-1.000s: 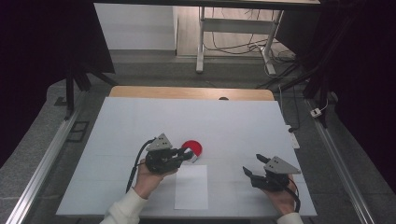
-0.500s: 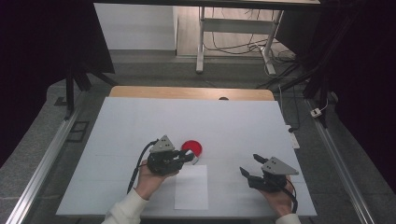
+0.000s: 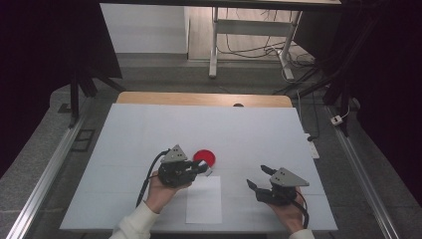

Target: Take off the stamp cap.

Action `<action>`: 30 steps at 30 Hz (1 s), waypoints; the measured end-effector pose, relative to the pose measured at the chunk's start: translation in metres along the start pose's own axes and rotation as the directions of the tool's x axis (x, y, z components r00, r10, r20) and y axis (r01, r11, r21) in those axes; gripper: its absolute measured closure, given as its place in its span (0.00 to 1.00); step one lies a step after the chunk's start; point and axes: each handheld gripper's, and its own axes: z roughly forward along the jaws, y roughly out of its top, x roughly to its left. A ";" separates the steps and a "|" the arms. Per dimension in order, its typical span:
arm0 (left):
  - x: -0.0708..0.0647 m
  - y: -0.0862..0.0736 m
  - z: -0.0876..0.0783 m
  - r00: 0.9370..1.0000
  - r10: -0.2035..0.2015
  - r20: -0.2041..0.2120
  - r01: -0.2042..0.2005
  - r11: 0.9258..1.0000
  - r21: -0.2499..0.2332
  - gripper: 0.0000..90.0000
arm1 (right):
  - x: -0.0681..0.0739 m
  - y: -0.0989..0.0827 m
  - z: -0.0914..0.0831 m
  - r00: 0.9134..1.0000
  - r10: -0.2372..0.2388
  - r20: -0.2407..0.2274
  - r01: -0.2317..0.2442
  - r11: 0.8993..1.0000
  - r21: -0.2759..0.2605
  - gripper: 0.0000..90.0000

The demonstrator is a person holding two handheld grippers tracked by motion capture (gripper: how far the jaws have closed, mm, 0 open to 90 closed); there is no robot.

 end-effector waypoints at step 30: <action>-0.002 -0.002 0.007 1.000 -0.003 0.016 0.002 1.000 0.016 0.84 | 0.036 0.013 0.026 0.995 -0.042 -0.087 0.042 0.999 -0.003 0.34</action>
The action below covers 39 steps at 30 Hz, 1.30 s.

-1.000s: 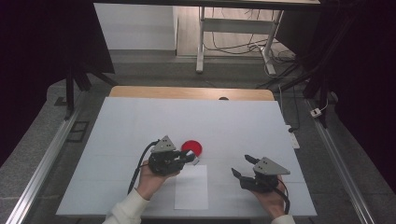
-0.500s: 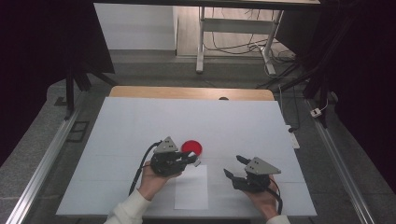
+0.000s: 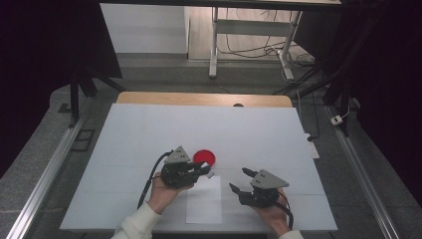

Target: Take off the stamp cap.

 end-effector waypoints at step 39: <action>-0.004 -0.002 0.006 1.000 0.010 0.009 -0.010 1.000 0.014 0.84 | 0.033 0.015 0.032 0.997 -0.059 -0.044 0.060 0.998 0.018 0.38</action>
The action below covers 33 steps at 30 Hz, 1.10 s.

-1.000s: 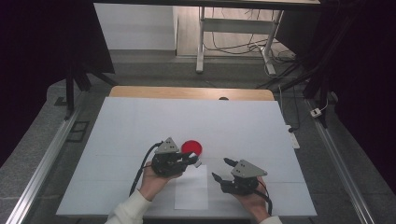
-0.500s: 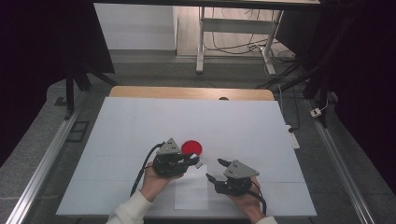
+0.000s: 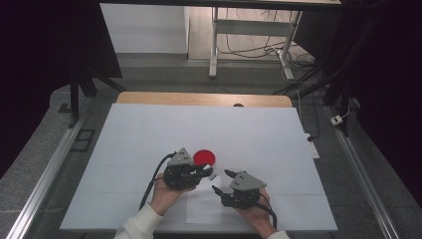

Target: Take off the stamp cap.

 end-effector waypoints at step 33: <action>-0.002 -0.001 0.001 1.000 -0.007 -0.001 0.007 1.000 -0.007 0.84 | 0.015 0.012 0.017 0.997 -0.039 0.073 0.037 0.999 0.029 0.60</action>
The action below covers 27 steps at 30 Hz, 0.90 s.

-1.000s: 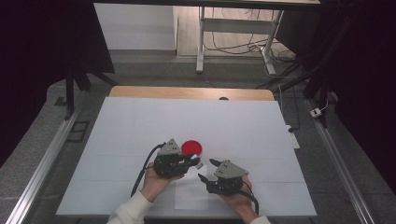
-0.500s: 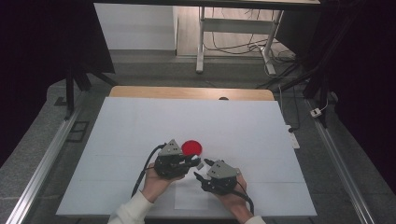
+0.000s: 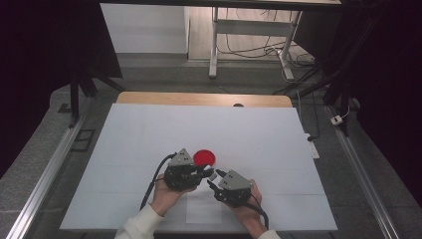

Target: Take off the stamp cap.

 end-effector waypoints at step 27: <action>0.001 -0.001 0.001 1.000 -0.004 -0.005 0.004 1.000 0.005 0.84 | 0.006 0.001 0.002 0.998 -0.056 0.037 0.055 0.998 0.022 0.72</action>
